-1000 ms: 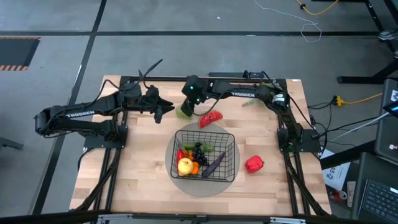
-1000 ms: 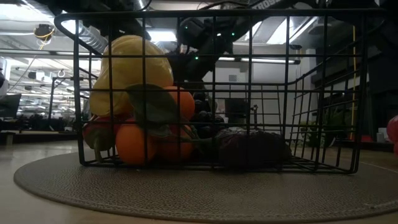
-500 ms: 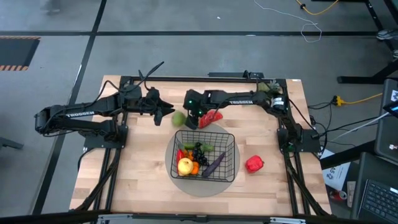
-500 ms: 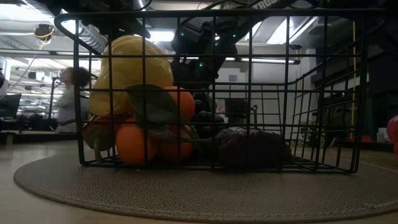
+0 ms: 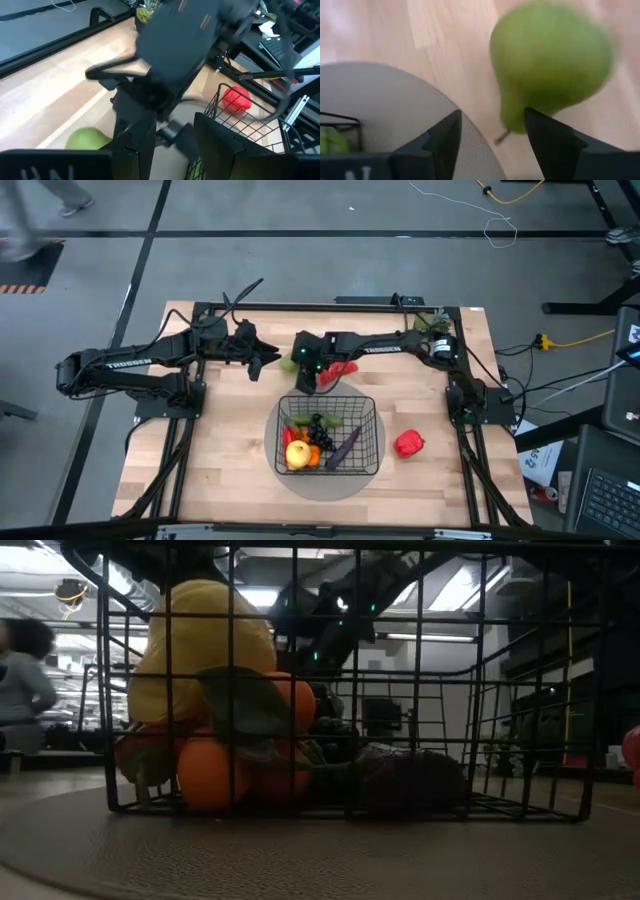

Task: Build produce basket
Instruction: Put the green pear into black wire basket

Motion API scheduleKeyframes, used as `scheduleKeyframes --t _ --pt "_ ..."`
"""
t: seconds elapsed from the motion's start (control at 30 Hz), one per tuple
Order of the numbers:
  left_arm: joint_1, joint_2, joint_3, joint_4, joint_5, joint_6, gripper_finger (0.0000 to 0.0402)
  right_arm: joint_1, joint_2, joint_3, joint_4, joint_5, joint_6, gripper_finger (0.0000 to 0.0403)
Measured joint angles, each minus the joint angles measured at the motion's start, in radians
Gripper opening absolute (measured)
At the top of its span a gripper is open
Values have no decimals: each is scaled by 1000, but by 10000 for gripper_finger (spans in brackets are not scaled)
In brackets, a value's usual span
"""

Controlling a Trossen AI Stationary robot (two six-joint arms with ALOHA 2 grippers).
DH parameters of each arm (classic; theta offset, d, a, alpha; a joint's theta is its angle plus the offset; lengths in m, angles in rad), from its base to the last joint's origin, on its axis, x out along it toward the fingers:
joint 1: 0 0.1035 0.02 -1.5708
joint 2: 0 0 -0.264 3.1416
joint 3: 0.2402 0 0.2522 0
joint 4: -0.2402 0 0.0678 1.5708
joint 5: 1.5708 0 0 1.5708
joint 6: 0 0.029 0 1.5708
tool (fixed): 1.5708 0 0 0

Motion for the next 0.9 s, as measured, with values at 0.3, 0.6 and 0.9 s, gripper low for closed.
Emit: scheduleKeyframes --t 0.3,0.6,0.9 --pt "-15 0 0 -3 0 -23 128 -22 19 28 -14 -2 -1 220" --pt "-19 0 0 -10 -1 -17 128 -70 22 37 -2 -48 -22 220" --pt "-18 0 0 -16 -1 -15 128 -57 77 37 73 -79 -4 220"
